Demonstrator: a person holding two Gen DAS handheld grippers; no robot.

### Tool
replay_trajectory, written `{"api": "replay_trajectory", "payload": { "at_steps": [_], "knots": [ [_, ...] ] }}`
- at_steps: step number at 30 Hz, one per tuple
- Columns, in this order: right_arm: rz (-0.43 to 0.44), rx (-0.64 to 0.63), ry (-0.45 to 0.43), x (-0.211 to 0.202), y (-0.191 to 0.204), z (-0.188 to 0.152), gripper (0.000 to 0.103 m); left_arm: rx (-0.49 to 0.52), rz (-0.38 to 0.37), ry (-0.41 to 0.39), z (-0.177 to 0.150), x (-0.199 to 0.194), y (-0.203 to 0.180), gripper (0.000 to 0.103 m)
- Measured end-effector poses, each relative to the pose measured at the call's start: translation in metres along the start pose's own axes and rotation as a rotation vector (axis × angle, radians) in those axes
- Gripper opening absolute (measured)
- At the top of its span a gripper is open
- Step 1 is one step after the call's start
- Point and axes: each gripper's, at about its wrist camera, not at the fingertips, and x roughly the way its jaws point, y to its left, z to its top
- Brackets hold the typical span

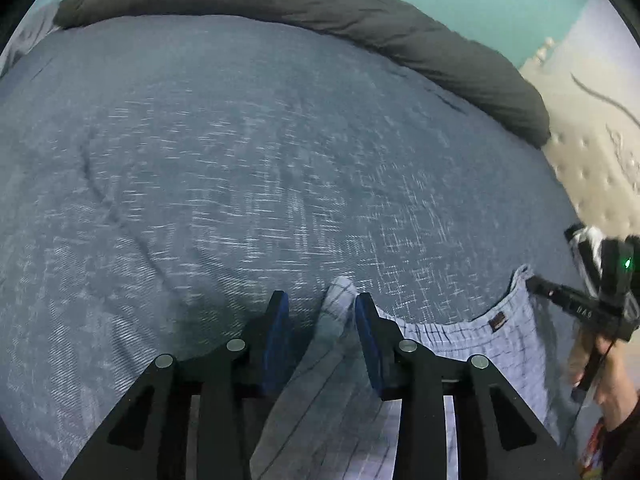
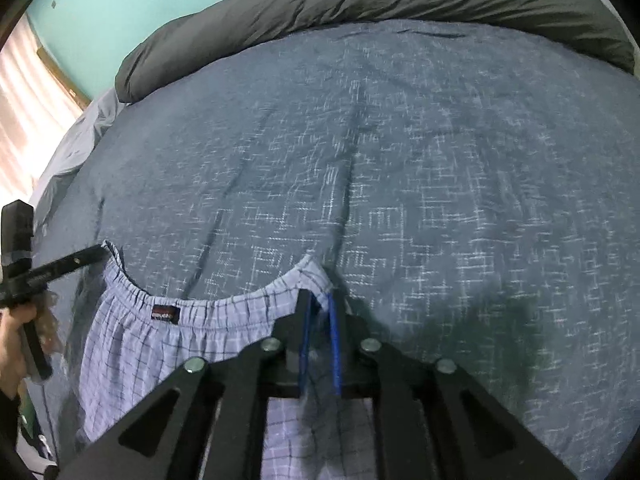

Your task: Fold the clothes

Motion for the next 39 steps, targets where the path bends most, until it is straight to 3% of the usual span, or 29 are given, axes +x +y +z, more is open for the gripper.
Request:
{"api": "replay_trajectory", "payload": {
  "at_steps": [3, 7, 13, 20, 27, 33, 35, 36, 39],
  "knots": [
    [-0.014, 0.032, -0.036, -0.016, -0.009, -0.002, 0.028, -0.013, 0.002, -0.009, -0.006, -0.018, 0.011, 0.043],
    [0.028, 0.167, -0.108, -0.053, -0.030, -0.018, 0.030, -0.043, -0.004, -0.020, -0.032, -0.050, 0.029, 0.044],
    [0.114, 0.349, -0.204, -0.108, -0.040, -0.082, 0.031, -0.083, 0.002, -0.006, -0.082, -0.085, 0.054, 0.045],
    [0.217, 0.502, -0.262, -0.131, -0.028, -0.153, 0.031, -0.157, -0.020, 0.009, -0.136, -0.109, 0.068, 0.050],
    [0.238, 0.549, -0.276, -0.138, -0.018, -0.192, 0.031, -0.177, 0.011, 0.004, -0.161, -0.107, 0.068, 0.050],
    [0.266, 0.534, -0.276, -0.134, -0.017, -0.194, 0.031, -0.188, 0.036, 0.011, -0.166, -0.100, 0.071, 0.048],
    [0.269, 0.555, -0.281, -0.135, -0.023, -0.198, 0.031, -0.198, 0.039, 0.008, -0.165, -0.098, 0.070, 0.036],
    [0.267, 0.565, -0.284, -0.135, -0.026, -0.199, 0.031, -0.204, 0.033, 0.010, -0.164, -0.096, 0.070, 0.017],
    [0.261, 0.596, -0.285, -0.136, -0.036, -0.202, 0.031, -0.188, 0.030, 0.013, -0.161, -0.091, 0.062, 0.005]
  ]
}}
